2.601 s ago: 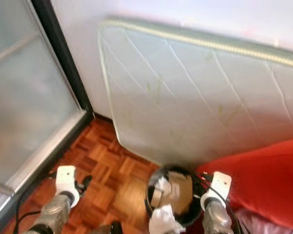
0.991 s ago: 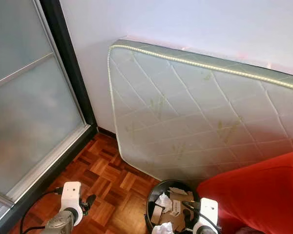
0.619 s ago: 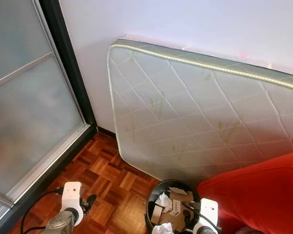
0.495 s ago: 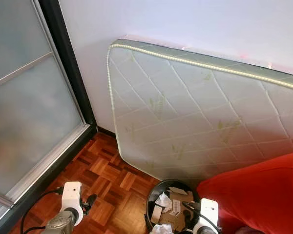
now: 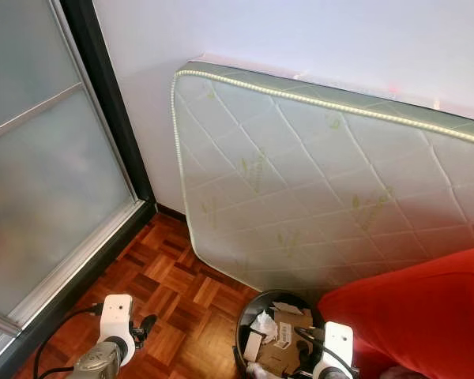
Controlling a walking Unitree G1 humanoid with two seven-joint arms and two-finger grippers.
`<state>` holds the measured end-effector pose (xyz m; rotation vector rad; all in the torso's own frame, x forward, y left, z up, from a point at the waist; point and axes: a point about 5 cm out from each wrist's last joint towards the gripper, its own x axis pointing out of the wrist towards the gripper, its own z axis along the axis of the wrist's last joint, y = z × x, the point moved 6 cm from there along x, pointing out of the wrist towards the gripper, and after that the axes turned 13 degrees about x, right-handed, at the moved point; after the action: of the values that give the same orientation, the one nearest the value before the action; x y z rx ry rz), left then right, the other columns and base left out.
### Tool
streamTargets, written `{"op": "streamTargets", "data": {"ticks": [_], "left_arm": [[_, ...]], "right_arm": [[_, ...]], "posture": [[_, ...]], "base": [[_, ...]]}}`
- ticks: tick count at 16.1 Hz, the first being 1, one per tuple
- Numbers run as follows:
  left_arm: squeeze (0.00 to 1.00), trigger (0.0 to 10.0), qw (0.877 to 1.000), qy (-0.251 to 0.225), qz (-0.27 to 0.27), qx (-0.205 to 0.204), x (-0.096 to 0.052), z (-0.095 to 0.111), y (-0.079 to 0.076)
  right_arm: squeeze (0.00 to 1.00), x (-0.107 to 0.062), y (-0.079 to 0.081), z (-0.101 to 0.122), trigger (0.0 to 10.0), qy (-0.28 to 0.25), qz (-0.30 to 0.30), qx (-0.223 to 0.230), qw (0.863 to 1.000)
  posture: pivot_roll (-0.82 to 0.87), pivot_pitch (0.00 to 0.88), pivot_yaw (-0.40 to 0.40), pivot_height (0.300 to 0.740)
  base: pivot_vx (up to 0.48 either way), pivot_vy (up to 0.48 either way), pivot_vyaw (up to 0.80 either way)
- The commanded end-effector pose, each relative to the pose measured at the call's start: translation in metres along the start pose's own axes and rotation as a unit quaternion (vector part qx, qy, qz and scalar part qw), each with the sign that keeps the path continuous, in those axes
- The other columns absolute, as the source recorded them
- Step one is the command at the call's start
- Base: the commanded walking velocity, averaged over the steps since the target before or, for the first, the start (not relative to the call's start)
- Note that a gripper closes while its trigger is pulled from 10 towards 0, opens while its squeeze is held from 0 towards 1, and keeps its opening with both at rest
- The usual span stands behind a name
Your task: Clean up the room
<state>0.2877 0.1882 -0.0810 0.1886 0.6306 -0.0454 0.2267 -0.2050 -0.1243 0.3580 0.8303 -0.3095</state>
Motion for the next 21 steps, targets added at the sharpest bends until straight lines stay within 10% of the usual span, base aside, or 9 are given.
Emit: {"op": "streamTargets", "data": {"ticks": [1, 21], "left_arm": [[0.0, 10.0, 1.0, 0.006, -0.003, 0.005, -0.0019, -0.0058, -0.0012], [0.0, 10.0, 1.0, 0.009, -0.007, 0.016, -0.002, -0.0067, -0.0015]], "right_arm": [[0.0, -0.0009, -0.0027, -0.0043, 10.0, 0.007, -0.004, -0.006, 1.0], [0.0, -0.0009, 0.0022, -0.0072, 10.0, 0.012, 0.004, -0.001, 1.0]], "posture": [[0.05, 0.097, -0.027, 0.74], [0.05, 0.106, -0.023, 0.74]], "base": [[0.0, 0.0, 0.0], [-0.183, 0.0, 0.0]]}}
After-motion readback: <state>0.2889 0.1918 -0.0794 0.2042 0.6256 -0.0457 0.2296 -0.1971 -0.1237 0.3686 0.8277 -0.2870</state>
